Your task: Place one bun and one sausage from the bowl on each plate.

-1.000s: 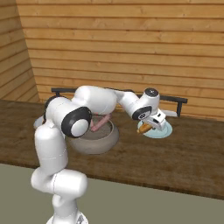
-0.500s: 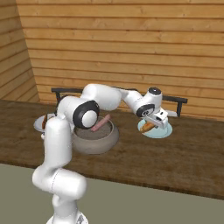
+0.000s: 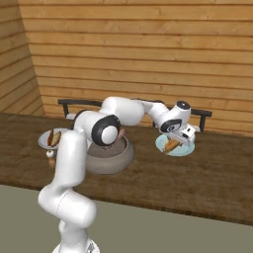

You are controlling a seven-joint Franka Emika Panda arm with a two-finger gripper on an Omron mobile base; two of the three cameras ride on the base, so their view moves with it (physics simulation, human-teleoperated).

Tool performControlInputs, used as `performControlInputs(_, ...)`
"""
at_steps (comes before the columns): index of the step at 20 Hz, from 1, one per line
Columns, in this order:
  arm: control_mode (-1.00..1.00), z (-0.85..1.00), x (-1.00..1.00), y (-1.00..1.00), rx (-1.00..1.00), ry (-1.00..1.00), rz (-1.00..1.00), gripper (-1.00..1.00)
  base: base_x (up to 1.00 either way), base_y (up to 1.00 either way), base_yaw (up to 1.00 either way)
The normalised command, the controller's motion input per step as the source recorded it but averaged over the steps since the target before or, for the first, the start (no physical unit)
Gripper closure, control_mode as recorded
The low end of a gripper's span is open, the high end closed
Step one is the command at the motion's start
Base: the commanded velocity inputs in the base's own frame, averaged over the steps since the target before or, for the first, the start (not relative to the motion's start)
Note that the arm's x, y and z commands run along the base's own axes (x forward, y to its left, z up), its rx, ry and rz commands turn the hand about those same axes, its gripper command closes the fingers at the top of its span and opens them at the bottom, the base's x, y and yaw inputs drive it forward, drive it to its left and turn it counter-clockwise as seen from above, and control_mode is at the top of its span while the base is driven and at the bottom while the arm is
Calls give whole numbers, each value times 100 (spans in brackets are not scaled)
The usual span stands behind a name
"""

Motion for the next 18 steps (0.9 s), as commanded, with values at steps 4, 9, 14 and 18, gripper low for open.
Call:
performControlInputs(4,-100,1,-2,1,0,-9,0,-100,0,0,0)
performControlInputs(9,-100,25,0,26,0,-8,0,-100,0,0,0)
performControlInputs(14,-100,60,-21,48,-1,-3,-1,-100,0,0,0)
performControlInputs(18,-100,65,-35,74,-5,0,0,-100,0,0,0)
